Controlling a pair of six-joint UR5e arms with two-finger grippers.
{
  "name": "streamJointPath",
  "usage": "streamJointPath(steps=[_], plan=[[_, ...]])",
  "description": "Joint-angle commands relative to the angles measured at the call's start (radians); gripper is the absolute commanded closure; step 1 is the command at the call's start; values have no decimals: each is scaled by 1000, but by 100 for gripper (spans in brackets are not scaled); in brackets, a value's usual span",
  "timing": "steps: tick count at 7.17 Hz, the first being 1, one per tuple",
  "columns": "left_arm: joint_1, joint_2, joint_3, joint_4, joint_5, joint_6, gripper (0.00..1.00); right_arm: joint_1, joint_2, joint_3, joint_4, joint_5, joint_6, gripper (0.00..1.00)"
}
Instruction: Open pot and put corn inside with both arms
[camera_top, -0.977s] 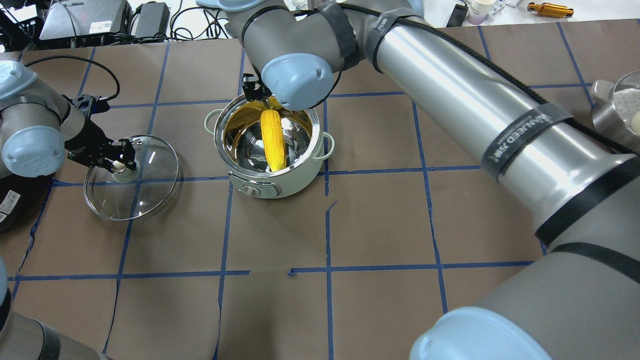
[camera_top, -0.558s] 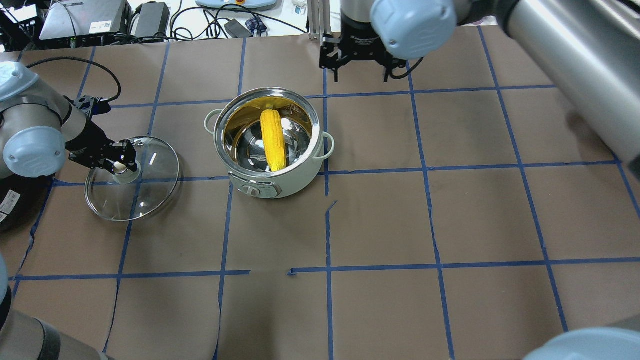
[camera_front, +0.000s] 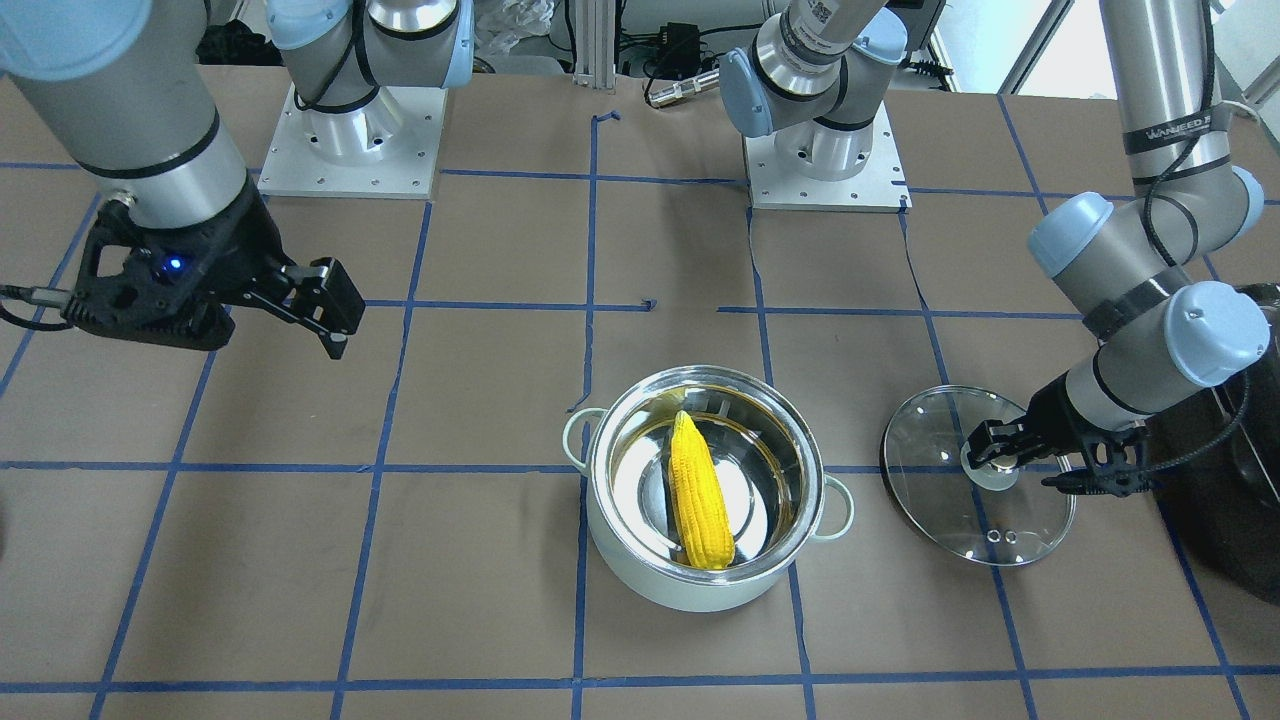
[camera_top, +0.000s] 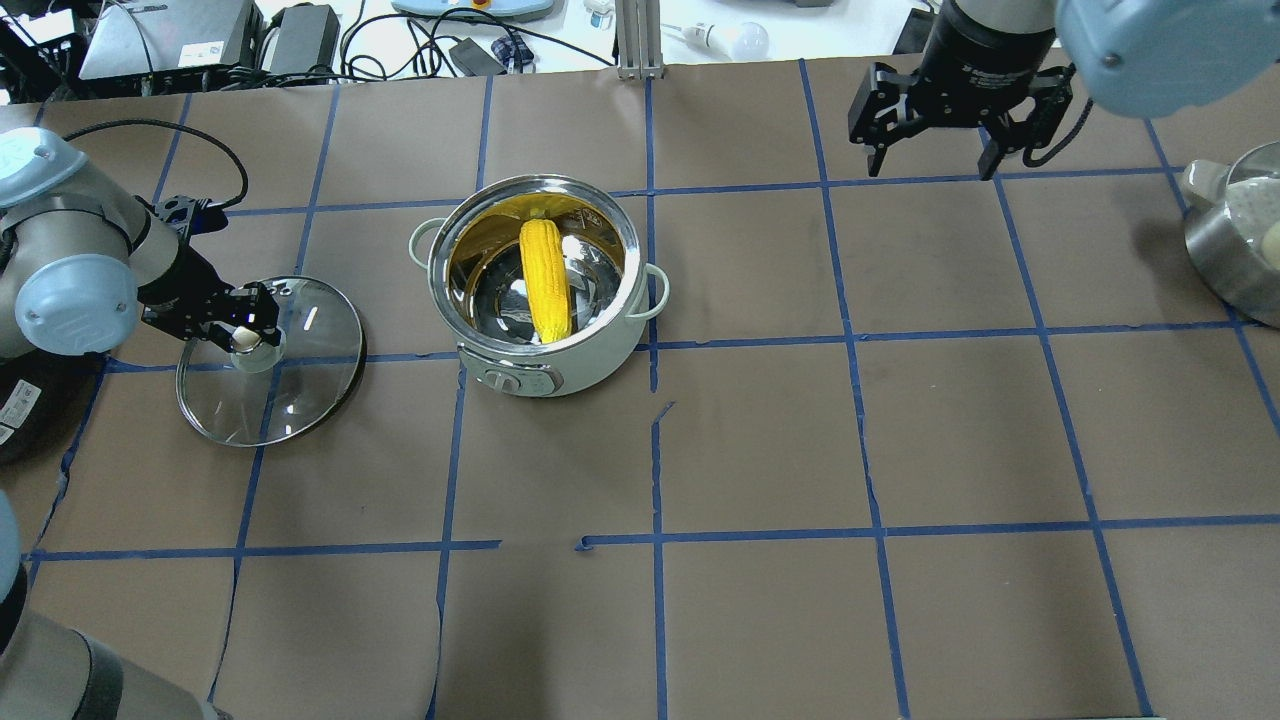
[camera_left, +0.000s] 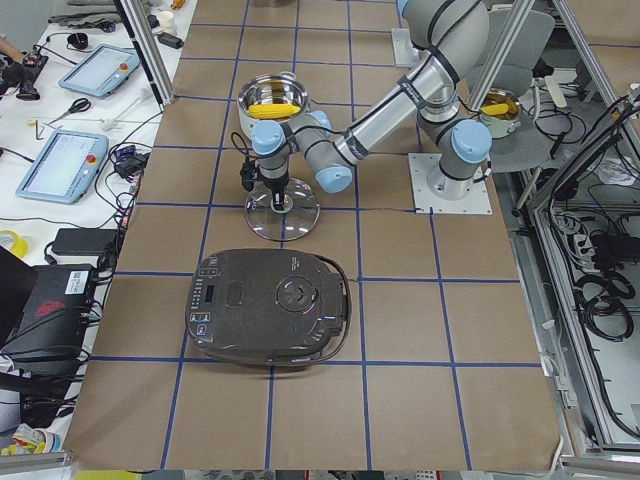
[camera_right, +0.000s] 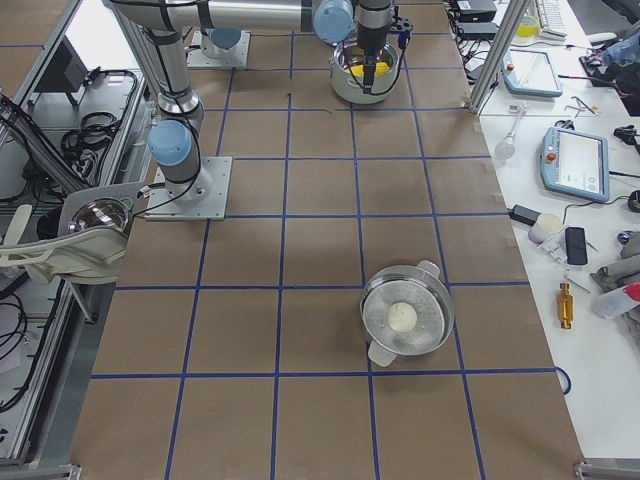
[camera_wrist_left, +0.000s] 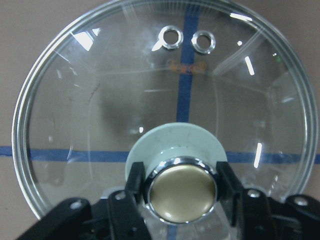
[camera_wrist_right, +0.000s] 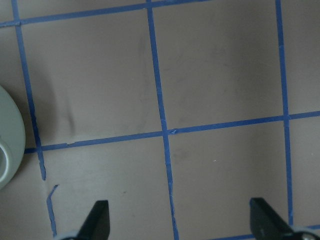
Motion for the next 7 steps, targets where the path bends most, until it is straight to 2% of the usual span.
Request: streamJointPath(steps=[1,2,3,5,7], plan=[[-42,32,3,-5,5,-8,0,-9,-100,63,62,13,-32,0],[-93,72,15,-14,8,-11,0,-8,-110,64,80,13,-35,0],[-131,127,61,-119,7,-36,0,-8,-111,61,93,13,-36,0],[-231,230,220,-395,-3,-161,0,-6,-111,55,99,16,-38,0],[-392,313,273,-473,6,-347,0,-6,-110,55,99,16,-38,0]])
